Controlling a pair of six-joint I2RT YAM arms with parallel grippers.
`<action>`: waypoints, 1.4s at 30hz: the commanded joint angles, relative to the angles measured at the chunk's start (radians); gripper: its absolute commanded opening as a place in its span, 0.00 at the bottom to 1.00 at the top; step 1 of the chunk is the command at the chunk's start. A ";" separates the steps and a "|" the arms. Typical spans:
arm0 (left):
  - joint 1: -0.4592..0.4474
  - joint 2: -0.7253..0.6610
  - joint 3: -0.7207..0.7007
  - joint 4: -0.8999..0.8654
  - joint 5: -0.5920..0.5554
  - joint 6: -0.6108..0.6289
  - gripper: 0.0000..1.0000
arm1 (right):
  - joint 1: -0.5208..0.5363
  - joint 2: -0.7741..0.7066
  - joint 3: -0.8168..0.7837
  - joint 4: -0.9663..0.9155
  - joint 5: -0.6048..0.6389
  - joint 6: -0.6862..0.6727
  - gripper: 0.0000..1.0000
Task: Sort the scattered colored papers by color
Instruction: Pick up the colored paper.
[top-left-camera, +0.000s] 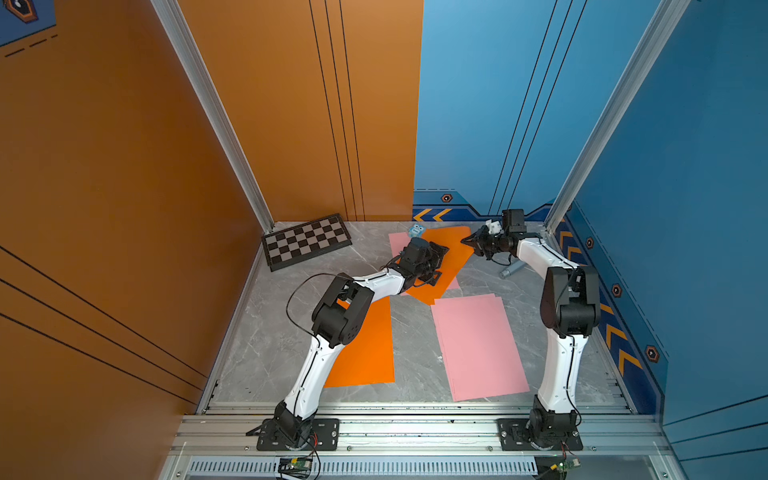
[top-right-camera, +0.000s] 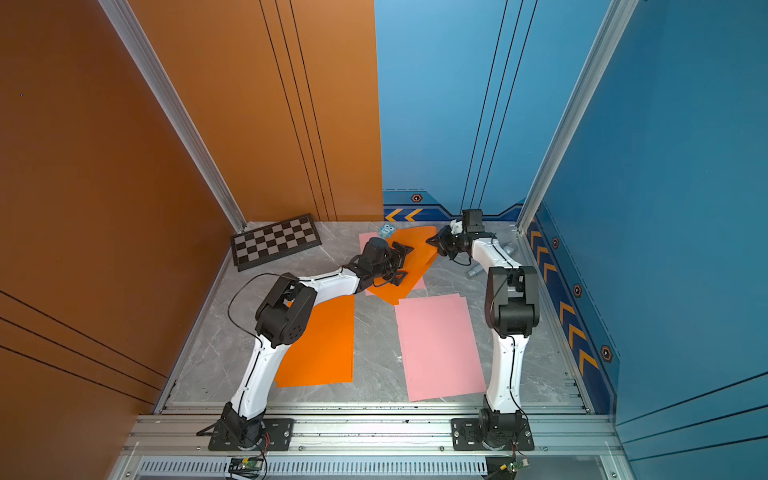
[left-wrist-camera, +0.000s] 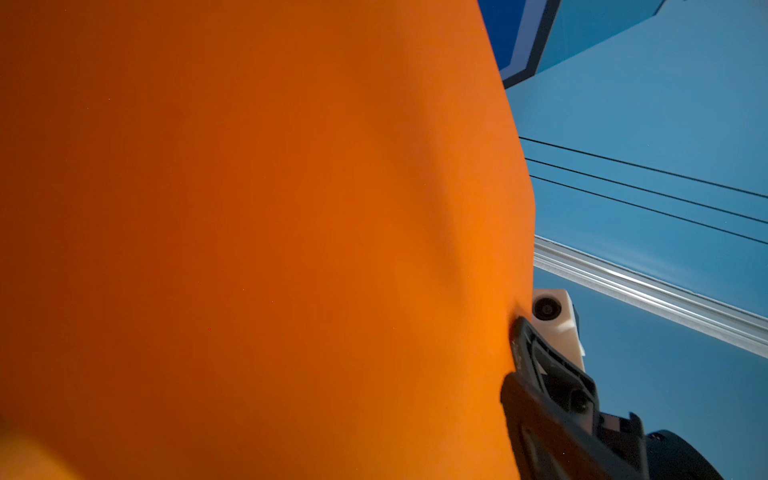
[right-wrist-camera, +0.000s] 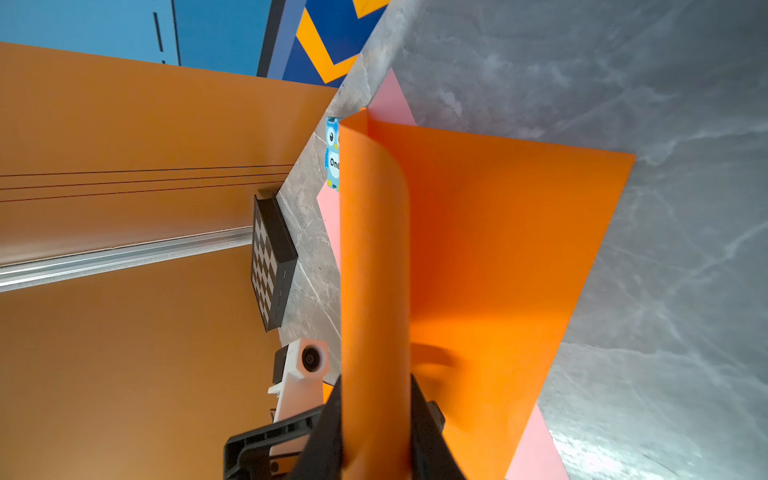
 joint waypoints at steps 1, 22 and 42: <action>0.007 -0.026 -0.052 0.044 -0.060 -0.006 0.80 | -0.012 -0.057 -0.047 0.021 0.005 -0.004 0.23; 0.052 -0.079 -0.024 -0.014 0.002 0.170 0.00 | -0.080 -0.147 -0.189 -0.033 0.058 -0.105 0.58; 0.085 -0.104 0.616 -1.055 0.491 1.273 0.00 | -0.118 -0.318 -0.295 0.058 -0.029 -0.144 0.90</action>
